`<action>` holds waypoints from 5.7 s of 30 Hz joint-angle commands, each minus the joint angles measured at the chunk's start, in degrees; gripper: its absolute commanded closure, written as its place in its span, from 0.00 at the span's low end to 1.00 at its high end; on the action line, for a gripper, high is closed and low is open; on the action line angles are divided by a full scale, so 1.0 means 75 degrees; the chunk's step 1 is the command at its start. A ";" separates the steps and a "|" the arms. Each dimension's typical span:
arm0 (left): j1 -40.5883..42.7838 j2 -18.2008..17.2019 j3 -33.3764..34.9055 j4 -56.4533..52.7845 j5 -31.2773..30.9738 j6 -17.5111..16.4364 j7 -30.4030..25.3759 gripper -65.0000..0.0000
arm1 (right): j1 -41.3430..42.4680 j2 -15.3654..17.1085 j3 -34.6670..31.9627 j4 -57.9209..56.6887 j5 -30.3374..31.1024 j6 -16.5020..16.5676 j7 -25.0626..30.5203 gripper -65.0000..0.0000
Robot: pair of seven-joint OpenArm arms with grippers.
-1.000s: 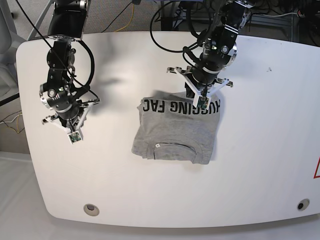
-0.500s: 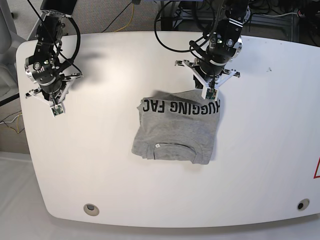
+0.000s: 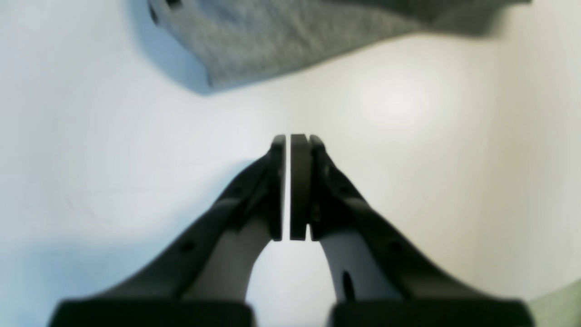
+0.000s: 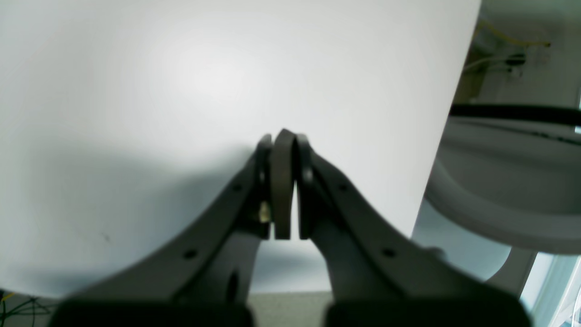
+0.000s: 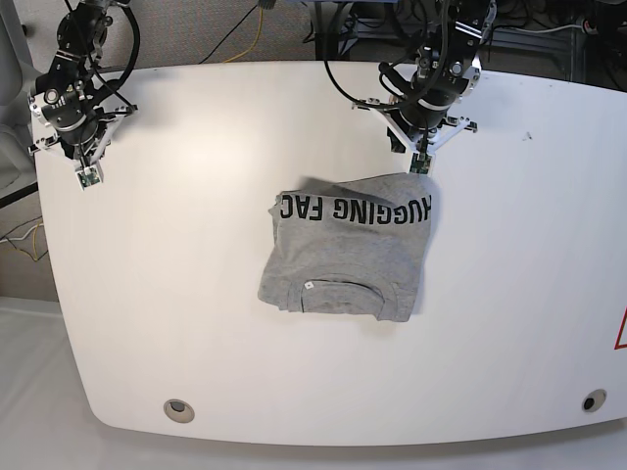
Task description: Fold the T-shirt properly
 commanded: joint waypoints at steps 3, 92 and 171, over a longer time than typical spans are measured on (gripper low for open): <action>0.0209 -0.0264 0.0010 0.0185 -0.0006 -0.0007 -0.0171 1.00 | -0.0286 0.0130 0.0271 0.0142 -0.0007 -0.0036 0.0132 0.99; 0.1053 0.0029 -0.2580 -0.7985 0.0052 -0.1073 -0.5223 1.00 | -0.0603 -0.0128 -0.2354 -0.9974 -0.0019 -0.0809 0.6075 1.00; -0.2007 0.0662 -0.1127 -1.3165 0.0052 0.0767 -0.8705 1.00 | 0.1484 -0.1229 -0.4370 -1.2576 -0.0019 -0.4197 0.7107 1.00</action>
